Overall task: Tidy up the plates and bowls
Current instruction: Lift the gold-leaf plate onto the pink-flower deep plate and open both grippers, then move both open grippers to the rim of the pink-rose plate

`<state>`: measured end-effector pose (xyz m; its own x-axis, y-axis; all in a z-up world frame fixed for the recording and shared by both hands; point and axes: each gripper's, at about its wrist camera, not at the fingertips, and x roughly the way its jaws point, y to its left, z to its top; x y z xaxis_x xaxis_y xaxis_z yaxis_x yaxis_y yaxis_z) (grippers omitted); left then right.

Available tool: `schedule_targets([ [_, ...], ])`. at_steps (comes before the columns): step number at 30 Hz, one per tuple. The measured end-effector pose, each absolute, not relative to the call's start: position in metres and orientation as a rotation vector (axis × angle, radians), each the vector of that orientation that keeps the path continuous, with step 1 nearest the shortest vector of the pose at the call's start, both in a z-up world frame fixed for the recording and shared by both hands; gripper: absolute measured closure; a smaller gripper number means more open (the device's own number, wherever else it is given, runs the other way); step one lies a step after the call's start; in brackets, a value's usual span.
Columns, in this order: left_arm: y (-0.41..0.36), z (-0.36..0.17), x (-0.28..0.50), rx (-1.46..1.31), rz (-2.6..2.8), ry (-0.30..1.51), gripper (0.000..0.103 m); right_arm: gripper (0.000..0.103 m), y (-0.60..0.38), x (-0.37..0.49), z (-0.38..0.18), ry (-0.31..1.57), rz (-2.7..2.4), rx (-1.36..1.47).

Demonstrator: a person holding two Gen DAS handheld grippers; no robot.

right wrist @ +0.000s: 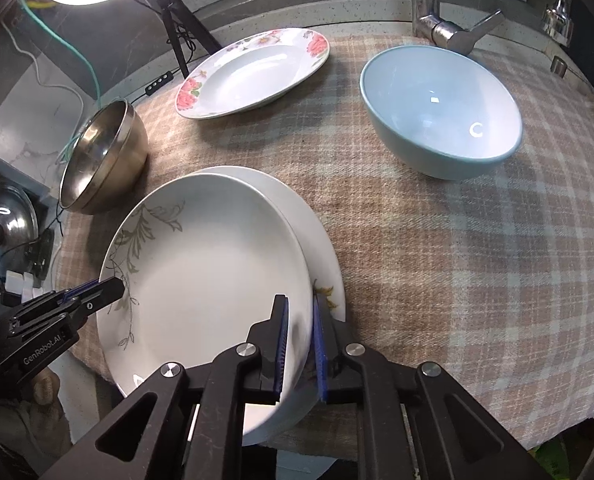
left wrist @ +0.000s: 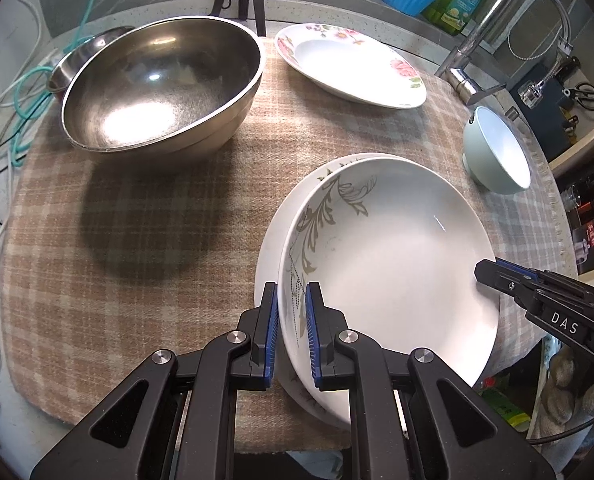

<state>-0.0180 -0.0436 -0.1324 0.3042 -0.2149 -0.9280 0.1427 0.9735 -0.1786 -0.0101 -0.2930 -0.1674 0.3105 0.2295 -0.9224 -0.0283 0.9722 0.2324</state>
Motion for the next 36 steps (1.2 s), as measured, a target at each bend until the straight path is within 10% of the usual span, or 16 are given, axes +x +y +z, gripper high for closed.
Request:
schedule_targets([
  [19,-0.033,-0.09,0.002,-0.105,-0.279,1.161,0.09,0.067,-0.304,-0.002,-0.126,1.119,0.21,0.138],
  [36,-0.049,-0.075,0.136,-0.104,-0.341,1.197,0.088,0.066,-0.332,0.098,-0.084,1.03,0.269,0.231],
])
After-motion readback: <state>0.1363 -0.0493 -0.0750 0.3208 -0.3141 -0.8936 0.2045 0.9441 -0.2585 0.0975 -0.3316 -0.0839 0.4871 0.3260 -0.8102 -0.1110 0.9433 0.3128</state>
